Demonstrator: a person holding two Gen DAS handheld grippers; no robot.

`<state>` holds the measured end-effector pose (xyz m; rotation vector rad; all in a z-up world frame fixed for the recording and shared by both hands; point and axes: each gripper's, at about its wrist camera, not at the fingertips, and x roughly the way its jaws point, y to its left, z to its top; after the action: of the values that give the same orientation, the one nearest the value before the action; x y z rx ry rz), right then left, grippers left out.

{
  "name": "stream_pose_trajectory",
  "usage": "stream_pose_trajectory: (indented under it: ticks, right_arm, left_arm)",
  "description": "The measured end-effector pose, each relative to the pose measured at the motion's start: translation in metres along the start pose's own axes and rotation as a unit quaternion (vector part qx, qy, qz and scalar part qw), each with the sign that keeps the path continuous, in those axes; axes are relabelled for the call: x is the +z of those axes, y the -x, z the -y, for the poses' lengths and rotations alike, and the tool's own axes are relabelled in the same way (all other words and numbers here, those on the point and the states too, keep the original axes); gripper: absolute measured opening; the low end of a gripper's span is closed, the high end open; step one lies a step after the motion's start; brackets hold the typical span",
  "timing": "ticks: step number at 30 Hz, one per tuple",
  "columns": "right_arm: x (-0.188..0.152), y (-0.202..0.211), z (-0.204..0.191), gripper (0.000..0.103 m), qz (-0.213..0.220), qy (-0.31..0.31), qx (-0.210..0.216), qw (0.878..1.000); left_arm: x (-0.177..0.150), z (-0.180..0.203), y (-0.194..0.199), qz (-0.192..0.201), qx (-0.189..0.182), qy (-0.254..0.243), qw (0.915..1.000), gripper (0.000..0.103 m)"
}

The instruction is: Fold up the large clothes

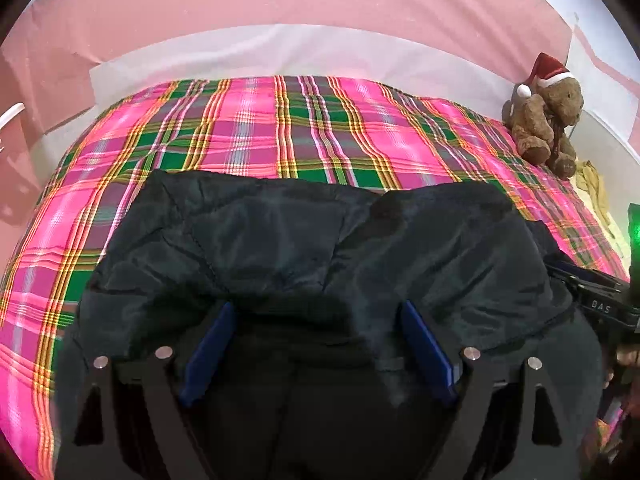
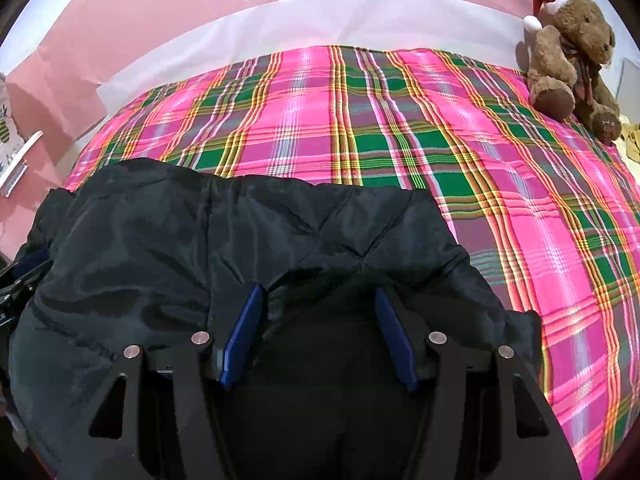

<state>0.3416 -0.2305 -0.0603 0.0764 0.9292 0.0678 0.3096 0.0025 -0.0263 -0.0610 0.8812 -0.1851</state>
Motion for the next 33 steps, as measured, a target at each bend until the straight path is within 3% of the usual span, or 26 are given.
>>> stream_pose_trajectory:
  ticks: [3,7,10,13,19,33]
  right_arm:
    - [0.006,0.022,0.000,0.059,0.009,-0.001,0.004,1.000]
    - [0.017,0.038,0.005,0.059,0.028,-0.011,0.012,0.999]
    - [0.024,0.016,0.014,0.059,-0.001,-0.015,-0.013,1.000]
    - [0.022,-0.013,0.030,0.059,-0.035,-0.035,-0.019,0.999]
    - [0.017,-0.037,0.026,0.059,-0.031,-0.019,-0.041,0.999]
    - [0.018,-0.038,0.028,0.059,-0.028,-0.026,-0.044,0.998]
  left_arm:
    - [0.012,-0.007,0.014,0.008,-0.015,-0.003,0.9999,0.087]
    - [0.035,-0.021,0.004,0.014,0.025,-0.025,0.9993,0.087]
    - [0.041,-0.040,-0.026,-0.019,0.043,-0.020,0.9987,0.087]
    - [0.033,-0.054,-0.044,-0.022,0.033,0.000,0.9992,0.089]
    - [0.019,-0.062,-0.055,0.000,0.025,0.027,0.9993,0.091]
    - [0.023,-0.058,-0.053,-0.010,0.042,0.016,0.9989,0.091]
